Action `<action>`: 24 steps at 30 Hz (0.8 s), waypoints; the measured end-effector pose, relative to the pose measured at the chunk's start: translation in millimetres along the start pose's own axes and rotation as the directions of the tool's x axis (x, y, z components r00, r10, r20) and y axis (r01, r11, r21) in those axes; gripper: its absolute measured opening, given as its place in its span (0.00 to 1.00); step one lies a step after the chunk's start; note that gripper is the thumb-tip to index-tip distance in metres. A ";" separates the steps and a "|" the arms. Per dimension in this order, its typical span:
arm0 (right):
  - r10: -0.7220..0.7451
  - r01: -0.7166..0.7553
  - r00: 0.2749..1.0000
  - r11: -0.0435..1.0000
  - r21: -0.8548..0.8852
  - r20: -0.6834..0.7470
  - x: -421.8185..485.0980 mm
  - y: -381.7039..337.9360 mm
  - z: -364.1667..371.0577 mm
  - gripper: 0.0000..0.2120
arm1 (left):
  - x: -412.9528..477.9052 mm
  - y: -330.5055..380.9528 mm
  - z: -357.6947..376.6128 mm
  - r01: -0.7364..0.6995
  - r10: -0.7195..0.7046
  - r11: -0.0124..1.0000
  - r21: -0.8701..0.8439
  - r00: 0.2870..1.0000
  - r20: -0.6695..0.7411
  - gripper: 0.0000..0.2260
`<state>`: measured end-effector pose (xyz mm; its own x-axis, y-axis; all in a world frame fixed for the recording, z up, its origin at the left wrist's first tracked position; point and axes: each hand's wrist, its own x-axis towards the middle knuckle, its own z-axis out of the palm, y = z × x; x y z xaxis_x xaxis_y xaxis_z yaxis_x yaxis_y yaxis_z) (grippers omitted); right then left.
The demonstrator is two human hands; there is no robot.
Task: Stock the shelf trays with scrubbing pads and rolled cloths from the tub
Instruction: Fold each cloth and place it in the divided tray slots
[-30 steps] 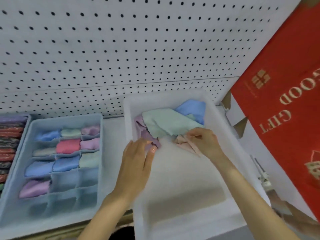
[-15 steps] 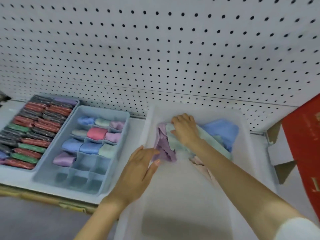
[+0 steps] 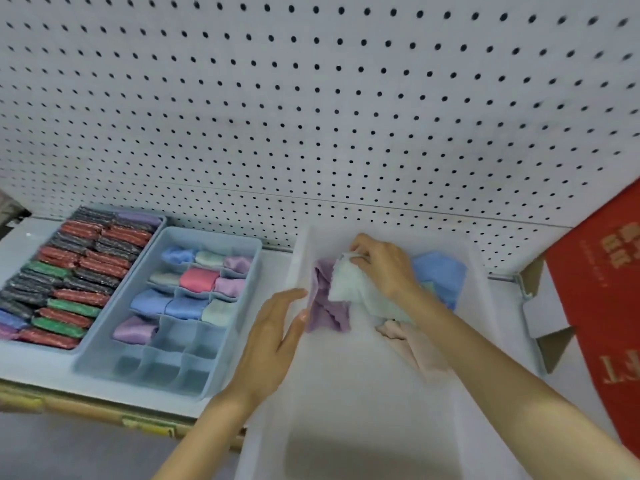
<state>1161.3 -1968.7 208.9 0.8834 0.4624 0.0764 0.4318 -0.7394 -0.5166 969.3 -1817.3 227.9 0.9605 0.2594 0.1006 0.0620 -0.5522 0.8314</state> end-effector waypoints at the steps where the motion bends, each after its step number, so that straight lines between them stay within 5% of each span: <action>1: 0.013 -0.014 1.000 0.992 0.123 0.003 -4.4 -2.5 -15.5 0.04 | 5.5 6.4 -1.2 0.028 -0.031 0.997 -0.067 0.999 -0.045 0.16; 4: -0.018 0.022 1.000 0.905 0.426 -0.013 -25.0 -24.2 -69.5 0.04 | 31.5 44.8 -6.2 0.039 -0.043 0.984 -0.172 0.999 -0.018 0.31; 7: -0.102 0.089 0.995 0.791 0.605 -0.013 -52.5 -59.3 -128.5 0.04 | 61.8 84.2 -13.8 0.039 0.012 0.963 -0.267 0.983 0.185 0.45; 10: -0.153 0.172 0.984 0.708 0.685 -0.089 -77.5 -89.1 -174.6 0.02 | 81.6 107.4 -29.8 0.030 0.134 0.924 -0.381 0.909 0.396 0.30; 13: -0.121 0.233 0.971 0.672 0.703 -0.206 -95.9 -107.3 -198.0 0.04 | 79.4 124.8 -49.3 0.021 0.189 0.880 -0.474 0.900 0.392 0.08; 19: 0.119 0.231 0.890 0.716 0.659 -0.441 -118.0 -113.3 -198.9 0.09 | 59.6 154.4 -70.5 -0.032 0.216 0.785 -0.619 0.950 0.225 0.07; 24: 0.182 0.221 0.863 0.703 0.676 -0.472 -135.5 -119.8 -206.5 0.09 | 44.9 174.1 -81.8 -0.126 0.272 0.727 -0.675 0.955 0.115 0.07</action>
<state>1027.5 -2043.9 436.5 0.9268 0.0333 0.3741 0.3755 -0.0875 -0.9227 1001.1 -1836.9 421.9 0.9657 0.0060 0.2596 -0.2588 0.1004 0.9607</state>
